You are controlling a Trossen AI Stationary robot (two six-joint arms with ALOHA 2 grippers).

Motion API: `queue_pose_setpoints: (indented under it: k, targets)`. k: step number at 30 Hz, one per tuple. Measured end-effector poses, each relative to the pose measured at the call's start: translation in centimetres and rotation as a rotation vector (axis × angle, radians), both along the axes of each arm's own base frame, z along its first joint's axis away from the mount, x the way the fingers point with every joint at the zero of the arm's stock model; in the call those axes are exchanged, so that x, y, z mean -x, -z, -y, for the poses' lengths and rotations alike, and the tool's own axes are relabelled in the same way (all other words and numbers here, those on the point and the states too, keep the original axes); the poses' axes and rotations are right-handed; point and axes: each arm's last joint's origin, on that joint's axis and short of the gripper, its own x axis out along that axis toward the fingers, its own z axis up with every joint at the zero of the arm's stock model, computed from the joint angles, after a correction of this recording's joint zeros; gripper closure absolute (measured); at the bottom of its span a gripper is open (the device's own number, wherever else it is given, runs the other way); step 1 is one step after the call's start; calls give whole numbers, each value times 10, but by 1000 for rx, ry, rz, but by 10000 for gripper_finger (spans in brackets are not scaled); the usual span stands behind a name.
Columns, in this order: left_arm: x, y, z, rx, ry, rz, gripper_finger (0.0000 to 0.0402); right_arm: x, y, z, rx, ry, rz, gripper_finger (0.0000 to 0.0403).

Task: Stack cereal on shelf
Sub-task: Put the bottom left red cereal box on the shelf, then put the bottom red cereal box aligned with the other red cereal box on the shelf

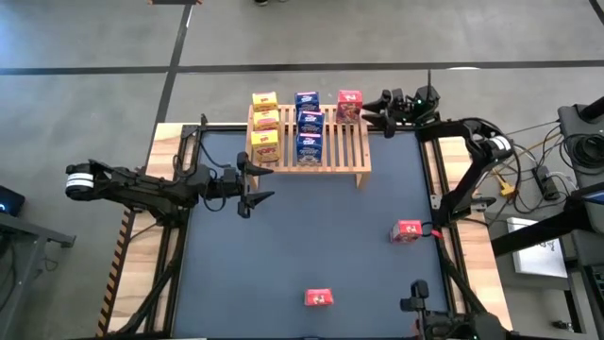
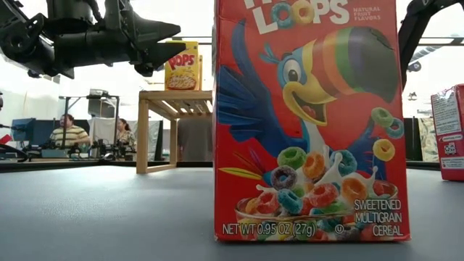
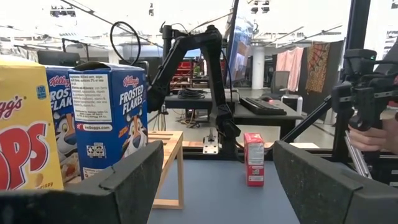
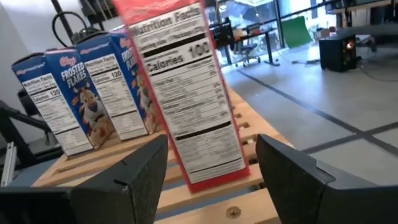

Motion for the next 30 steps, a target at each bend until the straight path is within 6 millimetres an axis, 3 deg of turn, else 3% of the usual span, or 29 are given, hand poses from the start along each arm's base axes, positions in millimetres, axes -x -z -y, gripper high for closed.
queue_pose_setpoints:
  k: [7, 13, 19, 30]
  targets:
    - [0, 0, 0, 0, 0, 0, 116, 6, -8, -16, -2, 8, -54, 177]
    - [0, 0, 0, 0, 0, 0, 116, 13, -16, -43, 0, 5, -100, 177]
    - [0, 0, 0, -1, 0, 3, 116, 11, -24, -86, 53, 20, -90, 177]
    - [-11, -8, 3, 32, 30, 20, 116, -6, -18, -173, 116, -48, -38, 177]
